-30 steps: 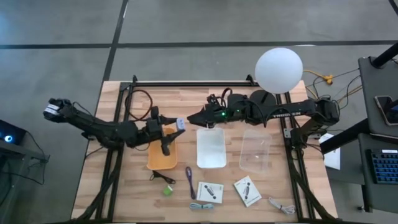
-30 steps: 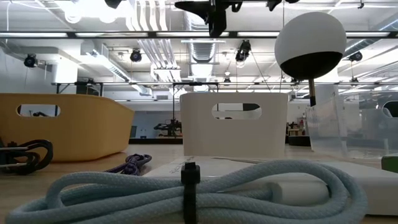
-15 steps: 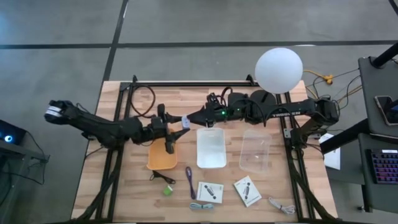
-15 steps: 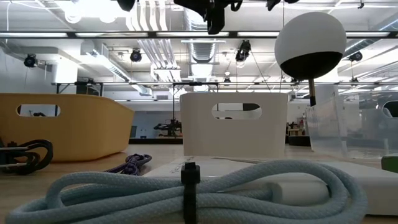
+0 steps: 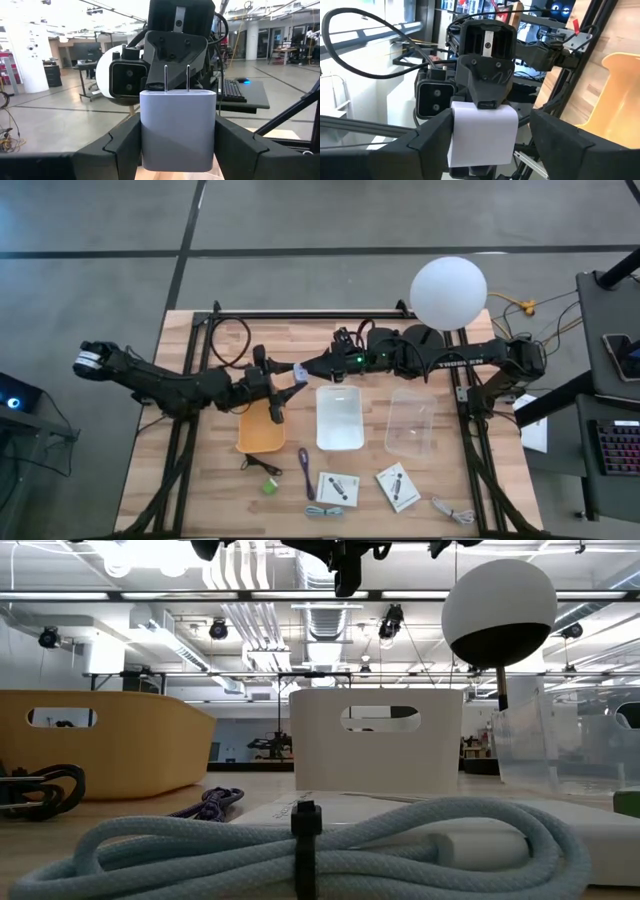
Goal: Pick and place items into bin
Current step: Put the light blue charger adapter into the white bin
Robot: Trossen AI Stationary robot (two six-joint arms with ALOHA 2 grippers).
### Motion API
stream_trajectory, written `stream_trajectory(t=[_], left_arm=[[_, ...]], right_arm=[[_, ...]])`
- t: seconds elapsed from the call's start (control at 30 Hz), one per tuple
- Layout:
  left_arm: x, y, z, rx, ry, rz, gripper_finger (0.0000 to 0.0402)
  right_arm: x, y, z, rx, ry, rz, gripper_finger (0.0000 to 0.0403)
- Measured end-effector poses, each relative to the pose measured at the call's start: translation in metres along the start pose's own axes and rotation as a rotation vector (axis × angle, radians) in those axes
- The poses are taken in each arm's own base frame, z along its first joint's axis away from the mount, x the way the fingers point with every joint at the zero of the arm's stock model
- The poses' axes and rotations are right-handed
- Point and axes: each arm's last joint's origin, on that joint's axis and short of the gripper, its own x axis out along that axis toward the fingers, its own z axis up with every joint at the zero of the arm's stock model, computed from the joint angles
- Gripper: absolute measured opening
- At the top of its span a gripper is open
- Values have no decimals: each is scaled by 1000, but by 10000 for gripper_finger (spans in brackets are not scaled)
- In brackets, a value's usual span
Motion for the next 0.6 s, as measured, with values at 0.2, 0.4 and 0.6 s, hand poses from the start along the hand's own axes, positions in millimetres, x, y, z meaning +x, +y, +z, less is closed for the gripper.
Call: stream_trajectory(t=[0.2,0.4,0.6], left_arm=[[3,1,-3,7,10,11,201],[4,4,-3,11,6,20,201],[4,4,-4,18,28,21,202]], right_arm=[[0,1,0,8,8,0,217],[0,1,-2,33,34,4,215],[0,0,-1,24,51,1,211]])
